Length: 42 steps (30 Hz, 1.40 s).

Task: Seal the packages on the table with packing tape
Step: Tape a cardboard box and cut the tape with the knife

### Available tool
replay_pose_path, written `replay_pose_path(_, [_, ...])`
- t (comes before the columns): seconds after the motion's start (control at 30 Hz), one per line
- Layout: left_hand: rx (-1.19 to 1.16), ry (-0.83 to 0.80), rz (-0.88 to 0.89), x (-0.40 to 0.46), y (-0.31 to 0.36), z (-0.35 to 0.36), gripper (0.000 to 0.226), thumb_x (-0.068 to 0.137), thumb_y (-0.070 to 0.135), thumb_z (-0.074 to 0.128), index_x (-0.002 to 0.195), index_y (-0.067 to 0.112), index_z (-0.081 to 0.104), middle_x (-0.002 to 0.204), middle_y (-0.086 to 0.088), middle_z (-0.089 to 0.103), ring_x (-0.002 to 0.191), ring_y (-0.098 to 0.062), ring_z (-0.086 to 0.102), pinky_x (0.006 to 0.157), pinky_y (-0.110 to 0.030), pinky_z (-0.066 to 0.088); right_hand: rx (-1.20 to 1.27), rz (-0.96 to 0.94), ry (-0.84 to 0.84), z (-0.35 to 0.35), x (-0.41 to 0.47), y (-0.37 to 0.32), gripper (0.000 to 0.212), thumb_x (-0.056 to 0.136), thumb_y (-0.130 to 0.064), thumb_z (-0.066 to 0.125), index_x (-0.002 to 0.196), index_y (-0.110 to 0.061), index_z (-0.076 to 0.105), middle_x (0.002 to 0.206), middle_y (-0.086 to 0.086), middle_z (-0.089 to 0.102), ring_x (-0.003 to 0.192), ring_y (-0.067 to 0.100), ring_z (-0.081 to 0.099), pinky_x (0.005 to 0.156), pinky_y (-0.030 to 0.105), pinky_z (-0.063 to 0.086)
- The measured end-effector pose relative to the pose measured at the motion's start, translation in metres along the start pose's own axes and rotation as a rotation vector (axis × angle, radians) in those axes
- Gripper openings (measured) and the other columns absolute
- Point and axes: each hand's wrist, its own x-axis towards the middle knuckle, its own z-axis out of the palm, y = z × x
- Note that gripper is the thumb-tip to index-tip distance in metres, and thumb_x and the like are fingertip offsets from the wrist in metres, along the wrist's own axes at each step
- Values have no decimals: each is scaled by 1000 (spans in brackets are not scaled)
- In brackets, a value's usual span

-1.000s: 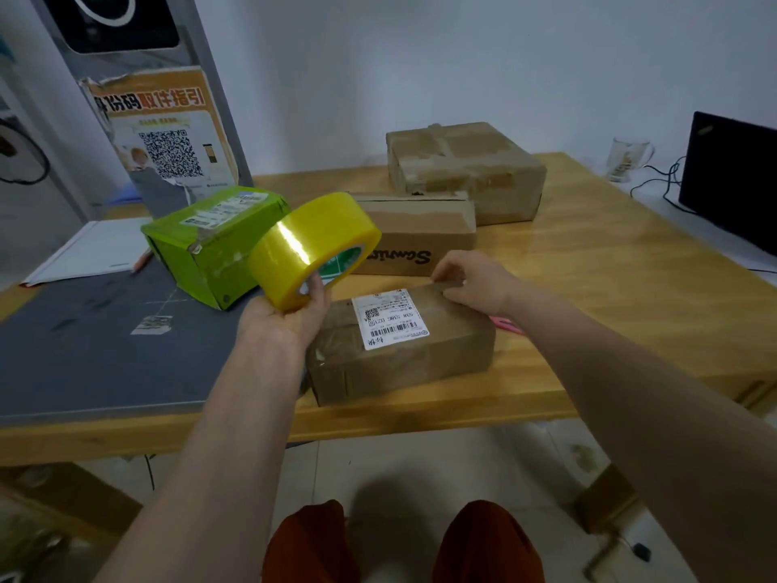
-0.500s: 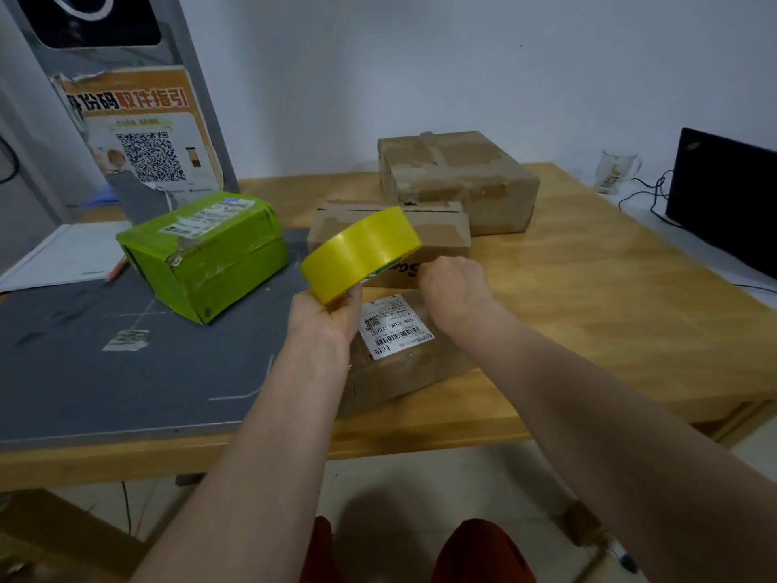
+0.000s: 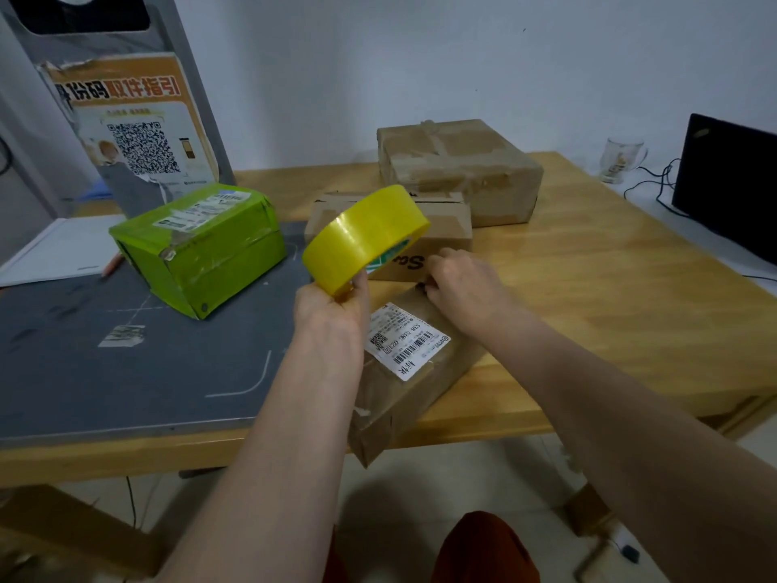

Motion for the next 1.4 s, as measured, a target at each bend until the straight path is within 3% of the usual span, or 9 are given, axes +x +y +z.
replay_pose_path(0.13, [5,-10,4,5,-2,-3,38,102,13,49,138,1,48,139,-21,50,128,-31,50,73,-34,55,-27,38,23,-3,-1,-4,20,91,0,52,111,-4,54,108,15,59,99,37,59,66,37,32])
replay_pose_path(0.3, [-28,-33,7,10,-4,-17,23,102,11,47,123,3,54,121,-17,58,119,-25,57,40,-31,52,64,75,49,1,-7,-1,26,90,9,47,113,-3,47,101,17,60,91,39,59,65,38,32])
replay_pose_path(0.47, [-14,-85,28,9,-7,-19,17,104,12,42,107,7,58,86,-15,62,89,-22,65,72,-36,56,165,188,71,7,-10,6,13,97,-4,50,95,1,62,91,20,65,86,40,59,65,40,40])
replay_pose_path(0.67, [-6,-160,24,11,-10,-21,18,103,13,44,115,7,57,85,-16,63,76,-27,64,52,-34,57,243,156,111,10,-15,13,23,101,-14,45,119,-8,59,95,16,71,87,38,62,73,41,48])
replay_pose_path(0.8, [-10,-185,9,11,-8,-21,21,104,16,43,111,6,61,83,-17,64,74,-27,64,50,-34,57,539,155,44,7,-25,16,44,91,-23,66,131,-19,47,110,7,71,102,28,62,86,39,50])
replay_pose_path(1.0, [1,-172,7,14,-8,-24,19,105,16,41,103,7,58,82,-15,62,73,-26,63,56,-32,58,375,127,41,4,-20,18,31,95,0,45,122,-14,45,96,19,66,86,39,60,75,45,51])
replay_pose_path(1.13, [27,-157,28,15,-8,-23,19,105,16,41,101,7,58,84,-15,62,76,-25,63,67,-31,56,347,119,23,3,-22,21,32,91,5,41,102,-9,67,101,17,66,95,38,60,78,42,48])
replay_pose_path(1.27, [-10,-155,22,15,-8,-23,18,104,16,43,114,9,57,87,-15,63,77,-26,63,56,-33,58,279,176,-68,9,-23,15,9,94,-13,43,91,-8,50,87,6,53,86,33,53,67,37,37])
replay_pose_path(1.4, [-7,-159,29,15,-8,-23,18,105,16,41,112,9,57,86,-15,62,76,-25,63,56,-33,58,316,209,-241,8,-17,14,21,93,-41,46,93,-21,40,90,-1,46,87,25,48,70,34,35])
